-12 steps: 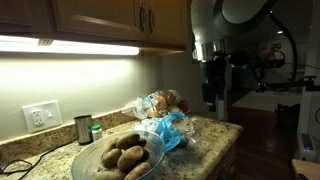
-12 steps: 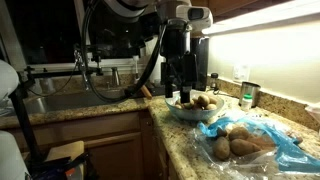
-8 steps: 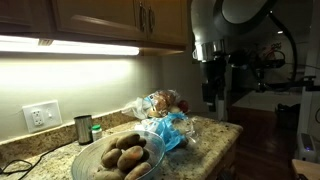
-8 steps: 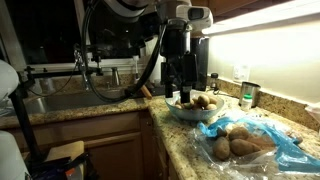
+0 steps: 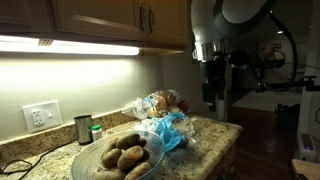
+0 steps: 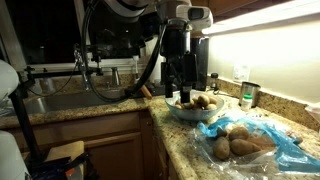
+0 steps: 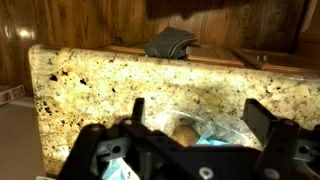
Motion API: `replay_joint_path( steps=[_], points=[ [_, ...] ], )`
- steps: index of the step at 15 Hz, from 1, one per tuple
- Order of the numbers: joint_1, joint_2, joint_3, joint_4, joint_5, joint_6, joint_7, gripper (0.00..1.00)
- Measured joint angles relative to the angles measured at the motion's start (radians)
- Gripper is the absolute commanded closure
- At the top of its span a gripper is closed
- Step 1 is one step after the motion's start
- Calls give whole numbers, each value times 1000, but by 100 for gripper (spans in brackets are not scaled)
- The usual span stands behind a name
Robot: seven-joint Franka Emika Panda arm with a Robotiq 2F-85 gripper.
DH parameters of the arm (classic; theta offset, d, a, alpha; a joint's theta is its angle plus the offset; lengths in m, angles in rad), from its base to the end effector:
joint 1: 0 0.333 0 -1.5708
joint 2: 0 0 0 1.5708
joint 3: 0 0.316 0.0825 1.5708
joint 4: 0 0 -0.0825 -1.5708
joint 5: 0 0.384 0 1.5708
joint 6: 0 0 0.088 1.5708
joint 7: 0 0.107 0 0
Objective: Move potatoes from the plastic bag to the clear bowl
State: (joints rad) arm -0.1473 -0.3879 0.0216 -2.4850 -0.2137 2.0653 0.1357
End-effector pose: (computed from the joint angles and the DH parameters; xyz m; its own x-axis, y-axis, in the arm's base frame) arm 0.4108 -0.0630 0.4265 0.9871 -0.1592 -0.0158 -0.1531 -0.9687 0.1953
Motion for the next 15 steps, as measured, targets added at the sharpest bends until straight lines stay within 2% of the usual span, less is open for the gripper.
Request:
replay_joint_path(
  steps=[4, 10, 15],
  points=[
    [-1, 4, -5, 12, -27, -1, 1, 0],
    [-15, 17, -18, 49, -168, 14, 11, 0],
    [-16, 77, -42, 52, -305, 129, -1, 0]
  ],
)
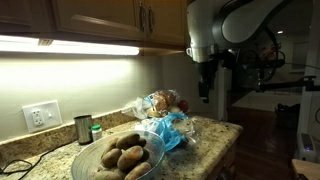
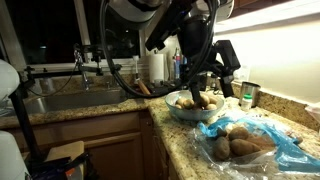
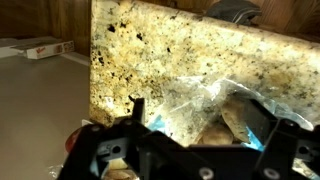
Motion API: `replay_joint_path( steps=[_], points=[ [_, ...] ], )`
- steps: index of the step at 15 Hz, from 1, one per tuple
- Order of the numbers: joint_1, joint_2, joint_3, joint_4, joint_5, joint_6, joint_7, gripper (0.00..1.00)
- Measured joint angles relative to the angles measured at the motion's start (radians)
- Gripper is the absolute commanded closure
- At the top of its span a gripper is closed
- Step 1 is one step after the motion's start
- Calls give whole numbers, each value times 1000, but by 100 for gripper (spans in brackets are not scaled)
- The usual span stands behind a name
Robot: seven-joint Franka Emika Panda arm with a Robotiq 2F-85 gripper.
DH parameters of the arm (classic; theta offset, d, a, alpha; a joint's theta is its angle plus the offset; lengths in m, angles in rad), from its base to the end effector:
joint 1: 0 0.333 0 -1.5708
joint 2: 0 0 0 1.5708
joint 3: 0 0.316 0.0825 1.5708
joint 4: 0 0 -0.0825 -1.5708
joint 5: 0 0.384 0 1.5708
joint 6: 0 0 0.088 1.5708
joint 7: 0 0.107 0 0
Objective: Move potatoes from the plastic bag to the clear bowl
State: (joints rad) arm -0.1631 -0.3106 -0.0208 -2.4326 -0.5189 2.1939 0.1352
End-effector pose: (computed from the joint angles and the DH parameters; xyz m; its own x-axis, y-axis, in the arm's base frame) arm 0.4394 -0.0998 0.4317 0.9979 -0.0124 0.0643 -0.0379 -0.9104 0.4120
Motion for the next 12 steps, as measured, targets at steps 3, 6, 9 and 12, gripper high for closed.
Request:
replay_joint_path(
  steps=[3, 6, 9, 12],
  points=[
    [0, 52, -26, 0, -45, 75, -49, 0],
    [0, 99, -57, 5, -48, 125, -139, 0],
    [0, 144, -81, 16, -39, 159, -246, 0],
    [4, 182, -90, 28, 10, 189, -373, 0]
  ],
)
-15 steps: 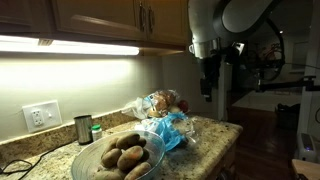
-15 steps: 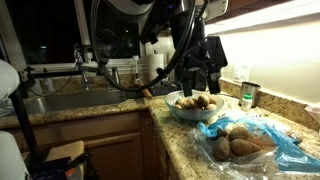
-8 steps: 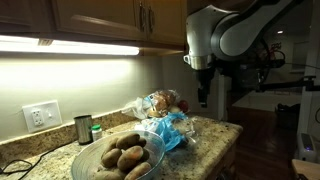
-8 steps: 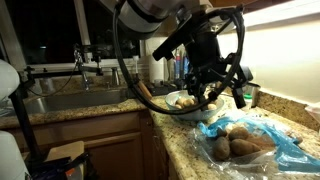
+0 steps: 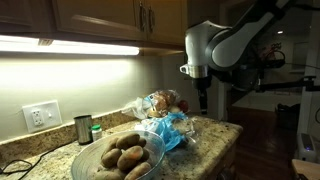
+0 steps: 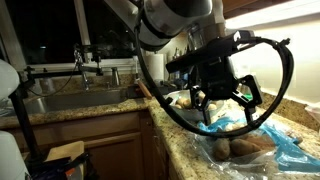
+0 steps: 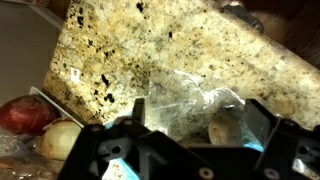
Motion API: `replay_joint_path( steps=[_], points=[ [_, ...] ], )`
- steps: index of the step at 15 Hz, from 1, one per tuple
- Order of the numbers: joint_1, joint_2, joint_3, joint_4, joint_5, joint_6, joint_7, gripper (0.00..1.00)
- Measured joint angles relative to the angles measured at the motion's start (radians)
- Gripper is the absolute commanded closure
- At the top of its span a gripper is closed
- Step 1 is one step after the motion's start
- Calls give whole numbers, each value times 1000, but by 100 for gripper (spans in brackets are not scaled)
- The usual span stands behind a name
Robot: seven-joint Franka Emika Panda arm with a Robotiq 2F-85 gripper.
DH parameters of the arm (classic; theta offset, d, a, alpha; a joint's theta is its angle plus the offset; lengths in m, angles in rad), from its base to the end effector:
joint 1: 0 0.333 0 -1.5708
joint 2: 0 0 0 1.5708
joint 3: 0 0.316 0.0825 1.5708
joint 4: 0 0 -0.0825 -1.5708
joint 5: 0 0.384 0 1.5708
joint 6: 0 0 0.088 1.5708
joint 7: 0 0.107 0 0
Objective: Move potatoes from the plastic bag to the clear bowl
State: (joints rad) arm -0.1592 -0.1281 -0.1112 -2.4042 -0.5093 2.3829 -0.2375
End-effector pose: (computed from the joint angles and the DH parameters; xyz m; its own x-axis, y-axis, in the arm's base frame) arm 0.4681 -0.1348 0.3743 0.9503 0.3081 -0.0448 0.3032 -0.8831 0.3581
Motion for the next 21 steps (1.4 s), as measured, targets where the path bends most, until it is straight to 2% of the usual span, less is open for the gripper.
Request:
replay_joint_path(
  steps=[5, 14, 21],
  points=[
    [21, 66, 2, 30, 138, 17, -241, 0],
    [26, 93, 2, 39, 149, 18, -246, 0],
    [26, 197, 3, 99, 215, 90, -306, 0]
  ],
)
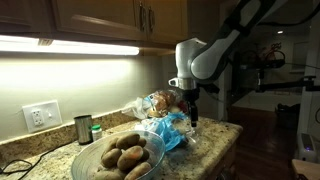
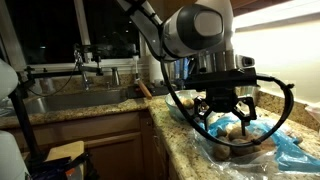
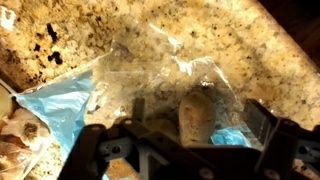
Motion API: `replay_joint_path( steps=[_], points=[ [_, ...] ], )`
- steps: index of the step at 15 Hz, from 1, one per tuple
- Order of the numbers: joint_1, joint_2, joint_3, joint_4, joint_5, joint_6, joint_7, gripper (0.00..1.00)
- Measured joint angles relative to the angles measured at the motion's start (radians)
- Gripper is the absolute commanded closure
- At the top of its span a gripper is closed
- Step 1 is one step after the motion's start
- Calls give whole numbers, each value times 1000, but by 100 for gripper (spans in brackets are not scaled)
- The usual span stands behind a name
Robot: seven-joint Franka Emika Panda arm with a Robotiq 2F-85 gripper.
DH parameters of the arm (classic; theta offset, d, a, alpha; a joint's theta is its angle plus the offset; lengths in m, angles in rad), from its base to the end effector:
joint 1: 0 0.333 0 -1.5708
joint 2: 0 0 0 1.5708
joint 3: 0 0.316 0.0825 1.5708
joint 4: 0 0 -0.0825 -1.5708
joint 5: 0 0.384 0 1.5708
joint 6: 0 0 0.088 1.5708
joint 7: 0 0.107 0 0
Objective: Move potatoes from the plastic bag to the clear bowl
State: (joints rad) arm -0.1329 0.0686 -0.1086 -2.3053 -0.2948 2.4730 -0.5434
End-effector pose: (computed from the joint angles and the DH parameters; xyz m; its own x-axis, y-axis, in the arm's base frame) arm 0.5130 -0.1254 0.3260 0.8667 0.4969 -0.0446 0.4939 -0.8419 0.2172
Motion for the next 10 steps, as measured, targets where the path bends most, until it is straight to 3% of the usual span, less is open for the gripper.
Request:
replay_joint_path(
  steps=[10],
  points=[
    [-3, 168, 49, 136, 110, 56, -155, 0]
  ],
)
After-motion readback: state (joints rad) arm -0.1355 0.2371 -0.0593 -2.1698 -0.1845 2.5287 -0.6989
